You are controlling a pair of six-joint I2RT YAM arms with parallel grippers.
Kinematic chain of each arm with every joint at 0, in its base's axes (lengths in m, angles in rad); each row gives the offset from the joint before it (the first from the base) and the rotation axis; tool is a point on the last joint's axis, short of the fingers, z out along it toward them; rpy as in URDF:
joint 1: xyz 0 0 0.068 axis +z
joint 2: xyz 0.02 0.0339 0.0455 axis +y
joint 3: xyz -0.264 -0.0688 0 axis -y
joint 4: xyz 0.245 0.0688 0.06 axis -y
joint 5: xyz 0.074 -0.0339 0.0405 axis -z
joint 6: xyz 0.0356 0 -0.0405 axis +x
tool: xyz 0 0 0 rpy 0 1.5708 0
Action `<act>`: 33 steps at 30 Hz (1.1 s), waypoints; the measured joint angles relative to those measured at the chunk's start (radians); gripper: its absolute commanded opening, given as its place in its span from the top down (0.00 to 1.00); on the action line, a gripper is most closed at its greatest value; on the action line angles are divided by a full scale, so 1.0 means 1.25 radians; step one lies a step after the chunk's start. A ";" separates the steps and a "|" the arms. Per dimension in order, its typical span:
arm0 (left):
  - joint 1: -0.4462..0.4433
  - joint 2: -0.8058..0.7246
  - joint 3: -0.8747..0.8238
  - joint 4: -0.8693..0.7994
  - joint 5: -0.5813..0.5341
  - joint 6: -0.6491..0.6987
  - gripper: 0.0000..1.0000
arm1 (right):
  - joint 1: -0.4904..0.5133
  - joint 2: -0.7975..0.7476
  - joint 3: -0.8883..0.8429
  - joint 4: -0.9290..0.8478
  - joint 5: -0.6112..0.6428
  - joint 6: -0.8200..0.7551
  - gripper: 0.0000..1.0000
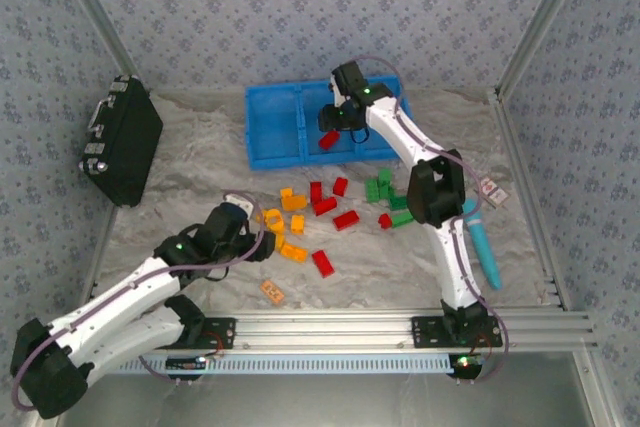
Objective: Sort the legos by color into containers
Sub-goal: Place the lego in the container, then pick up the lego from the center of the table.
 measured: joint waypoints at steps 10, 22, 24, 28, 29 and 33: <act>-0.020 0.089 -0.001 0.047 0.013 -0.067 0.35 | -0.018 -0.238 -0.233 0.065 -0.015 -0.045 0.39; -0.035 0.214 0.003 0.082 0.037 -0.097 0.41 | -0.091 -0.374 -0.471 0.116 -0.047 -0.041 0.36; -0.037 0.232 0.006 0.085 0.037 -0.097 0.41 | -0.105 -0.392 -0.490 0.125 -0.057 -0.035 0.36; -0.038 0.256 0.016 0.101 0.037 -0.099 0.42 | -0.125 -0.421 -0.517 0.140 -0.065 -0.033 0.36; -0.038 0.262 0.019 0.105 0.037 -0.099 0.42 | -0.129 -0.426 -0.522 0.141 -0.067 -0.032 0.36; -0.038 0.295 0.036 0.123 0.037 -0.099 0.43 | -0.135 -0.432 -0.543 0.153 -0.074 -0.032 0.36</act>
